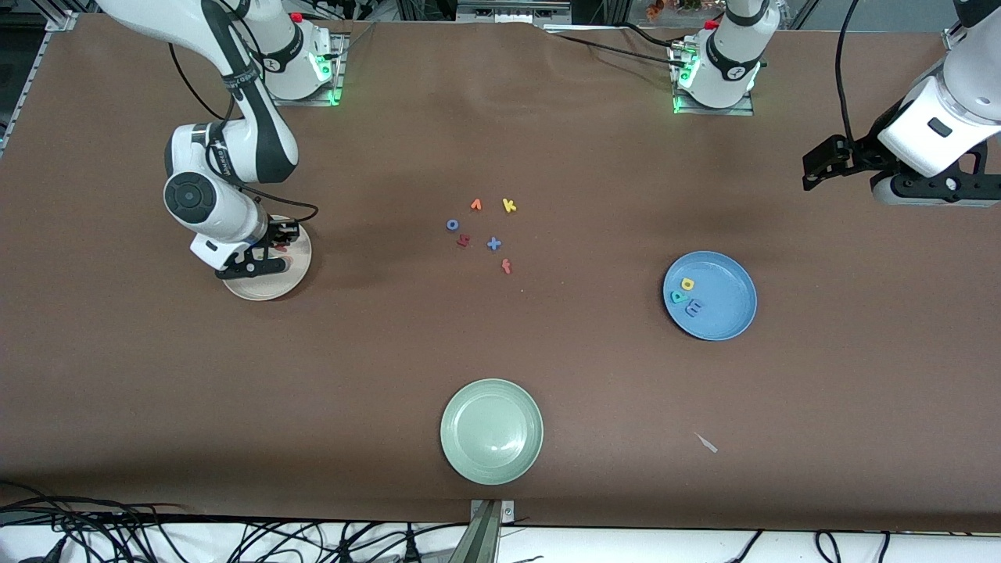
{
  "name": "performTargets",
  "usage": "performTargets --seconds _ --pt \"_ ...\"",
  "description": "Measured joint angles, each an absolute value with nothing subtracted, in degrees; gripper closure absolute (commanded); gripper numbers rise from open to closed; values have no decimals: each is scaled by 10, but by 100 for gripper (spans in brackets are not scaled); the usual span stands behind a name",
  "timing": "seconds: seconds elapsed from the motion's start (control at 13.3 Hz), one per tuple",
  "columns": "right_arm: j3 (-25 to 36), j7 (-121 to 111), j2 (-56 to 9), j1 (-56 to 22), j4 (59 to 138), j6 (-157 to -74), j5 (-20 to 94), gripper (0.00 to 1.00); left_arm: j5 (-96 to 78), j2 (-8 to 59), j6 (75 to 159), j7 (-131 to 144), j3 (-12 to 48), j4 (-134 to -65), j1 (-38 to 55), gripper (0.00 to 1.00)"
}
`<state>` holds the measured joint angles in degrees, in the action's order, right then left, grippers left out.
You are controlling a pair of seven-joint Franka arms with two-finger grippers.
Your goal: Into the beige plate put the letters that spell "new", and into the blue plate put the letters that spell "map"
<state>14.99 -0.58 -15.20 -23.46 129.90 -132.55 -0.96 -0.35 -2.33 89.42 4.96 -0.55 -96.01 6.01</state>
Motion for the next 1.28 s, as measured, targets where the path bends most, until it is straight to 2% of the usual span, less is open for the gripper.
performTargets --seconds 0.23,0.53,0.68,1.05,1.28 --pt "149 -6 -150 -238 1267 -1285 -9 0 -3 -23 891 49 -6 -959 60 0" --pt "146 -6 -152 -244 1111 -1054 -5 0 -3 -23 890 49 -6 -958 60 0" --pt "143 -6 -155 -244 1053 -980 -1 0 -3 -23 889 49 -6 -958 60 0" --pt "143 -6 -159 -244 960 -853 -1 0 -3 -23 888 49 -6 -957 60 0" --pt "144 -6 -146 -241 921 -817 17 0 -3 -22 883 49 -6 -957 59 0"
